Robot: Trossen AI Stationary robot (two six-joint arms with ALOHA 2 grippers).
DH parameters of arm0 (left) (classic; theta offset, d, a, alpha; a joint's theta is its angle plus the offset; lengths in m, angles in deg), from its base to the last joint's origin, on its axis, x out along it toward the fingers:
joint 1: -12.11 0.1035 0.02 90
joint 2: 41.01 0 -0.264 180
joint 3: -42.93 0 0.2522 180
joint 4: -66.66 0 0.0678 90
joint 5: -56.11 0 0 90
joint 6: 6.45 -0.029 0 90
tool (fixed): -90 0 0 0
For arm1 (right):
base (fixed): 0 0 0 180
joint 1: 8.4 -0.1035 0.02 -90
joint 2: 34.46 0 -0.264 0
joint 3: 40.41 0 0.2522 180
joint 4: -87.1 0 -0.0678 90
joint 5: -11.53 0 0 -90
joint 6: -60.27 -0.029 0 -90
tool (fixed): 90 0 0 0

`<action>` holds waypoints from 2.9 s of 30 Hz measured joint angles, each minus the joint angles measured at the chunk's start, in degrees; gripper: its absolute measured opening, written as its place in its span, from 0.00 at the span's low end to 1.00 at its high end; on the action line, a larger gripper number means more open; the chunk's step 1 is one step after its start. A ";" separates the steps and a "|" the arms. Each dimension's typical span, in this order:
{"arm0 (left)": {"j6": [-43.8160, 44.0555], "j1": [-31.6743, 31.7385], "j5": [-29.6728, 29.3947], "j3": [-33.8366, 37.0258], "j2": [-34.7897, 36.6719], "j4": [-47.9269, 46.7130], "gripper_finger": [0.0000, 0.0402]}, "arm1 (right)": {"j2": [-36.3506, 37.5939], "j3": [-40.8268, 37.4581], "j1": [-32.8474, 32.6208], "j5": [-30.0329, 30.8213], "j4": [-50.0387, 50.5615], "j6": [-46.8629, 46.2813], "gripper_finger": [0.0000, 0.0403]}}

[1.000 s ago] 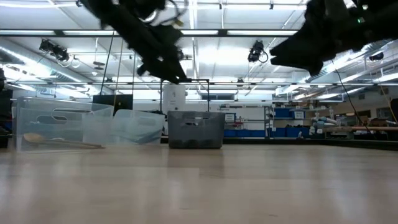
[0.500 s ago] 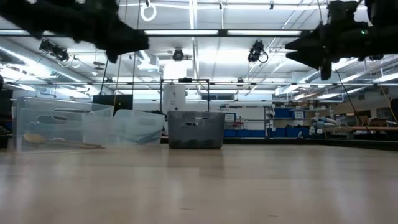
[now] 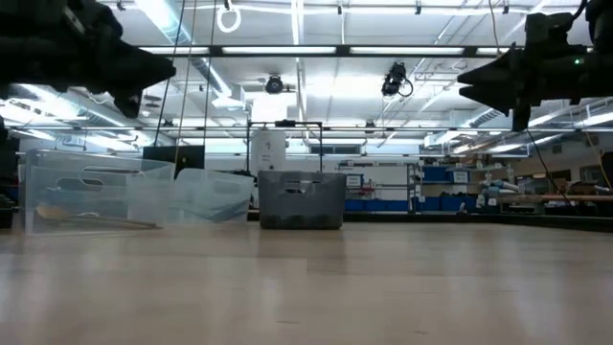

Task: Sort silverware by color (type)
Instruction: Return to Home Position

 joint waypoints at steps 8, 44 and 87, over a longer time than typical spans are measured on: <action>-0.81 -2.65 1.57 1.89 11.62 -8.63 0.11 | 2.74 0.00 0.06 4.50 -0.40 0.87 0.35; -0.33 -3.62 2.12 1.90 16.43 -17.05 0.11 | 2.71 0.00 0.06 4.66 -0.39 0.87 0.36; -0.34 -3.62 2.08 1.88 16.43 -17.03 0.11 | 2.69 0.00 0.05 4.63 -0.39 0.86 0.36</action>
